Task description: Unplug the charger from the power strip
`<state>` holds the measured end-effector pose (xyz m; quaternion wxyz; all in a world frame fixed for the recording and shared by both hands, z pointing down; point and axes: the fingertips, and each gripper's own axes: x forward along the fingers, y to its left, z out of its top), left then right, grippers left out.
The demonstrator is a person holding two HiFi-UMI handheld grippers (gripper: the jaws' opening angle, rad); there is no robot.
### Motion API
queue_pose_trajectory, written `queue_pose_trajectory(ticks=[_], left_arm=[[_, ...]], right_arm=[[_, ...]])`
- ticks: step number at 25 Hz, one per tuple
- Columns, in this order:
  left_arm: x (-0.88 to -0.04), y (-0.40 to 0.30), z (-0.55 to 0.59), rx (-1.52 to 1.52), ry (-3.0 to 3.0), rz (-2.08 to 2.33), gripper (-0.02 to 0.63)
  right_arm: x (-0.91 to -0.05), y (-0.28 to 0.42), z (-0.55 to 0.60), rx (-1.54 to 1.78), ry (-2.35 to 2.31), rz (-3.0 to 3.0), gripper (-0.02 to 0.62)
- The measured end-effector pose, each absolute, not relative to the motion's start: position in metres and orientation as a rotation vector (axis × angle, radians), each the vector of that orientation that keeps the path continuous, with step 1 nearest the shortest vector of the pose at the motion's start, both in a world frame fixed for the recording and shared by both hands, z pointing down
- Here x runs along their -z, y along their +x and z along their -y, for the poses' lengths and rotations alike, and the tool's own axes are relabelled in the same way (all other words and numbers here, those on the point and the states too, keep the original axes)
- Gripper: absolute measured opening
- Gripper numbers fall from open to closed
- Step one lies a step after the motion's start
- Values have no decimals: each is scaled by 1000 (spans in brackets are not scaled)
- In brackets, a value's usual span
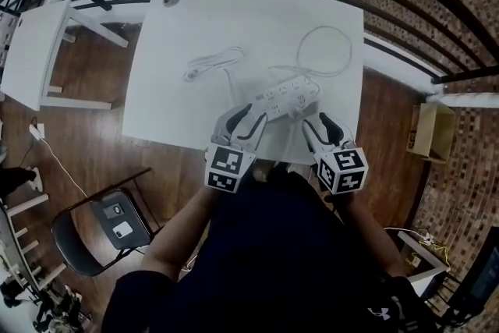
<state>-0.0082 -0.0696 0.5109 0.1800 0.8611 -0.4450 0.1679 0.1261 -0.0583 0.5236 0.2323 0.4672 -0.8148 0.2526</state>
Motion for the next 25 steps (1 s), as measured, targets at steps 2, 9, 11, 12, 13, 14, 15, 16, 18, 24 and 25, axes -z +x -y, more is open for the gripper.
queue_pose_trajectory(ticks=[2, 9, 11, 12, 13, 14, 15, 16, 18, 24, 25], left_arm=[[-523, -8, 71, -510, 2427, 1243, 162], [-562, 5, 81, -656, 2476, 1160, 163], [-572, 11, 84, -693, 2498, 1129, 163], [-579, 14, 85, -718, 2507, 1112, 163], [-586, 17, 85, -748, 2515, 1093, 163], [-593, 20, 84, -778, 2522, 1073, 163], [-599, 23, 84, -806, 2530, 1054, 163], [-604, 25, 84, -829, 2540, 1038, 163], [-612, 30, 85, -868, 2557, 1018, 164], [-625, 40, 89, -941, 2601, 970, 173], [-627, 41, 89, -942, 2607, 959, 173]], right_arm=[[-531, 120, 60, -696, 1263, 2229, 209], [-570, 99, 68, -638, 1193, 2145, 242], [-584, 98, 71, -646, 1196, 2106, 249], [-591, 98, 72, -654, 1199, 2088, 249], [-598, 98, 73, -662, 1204, 2072, 249], [-603, 99, 74, -667, 1209, 2059, 249], [-608, 100, 74, -670, 1214, 2049, 249], [-612, 99, 75, -673, 1218, 2041, 249], [-620, 99, 77, -684, 1223, 2025, 249], [-631, 100, 82, -673, 1265, 1983, 249], [-631, 100, 82, -661, 1269, 1980, 247]])
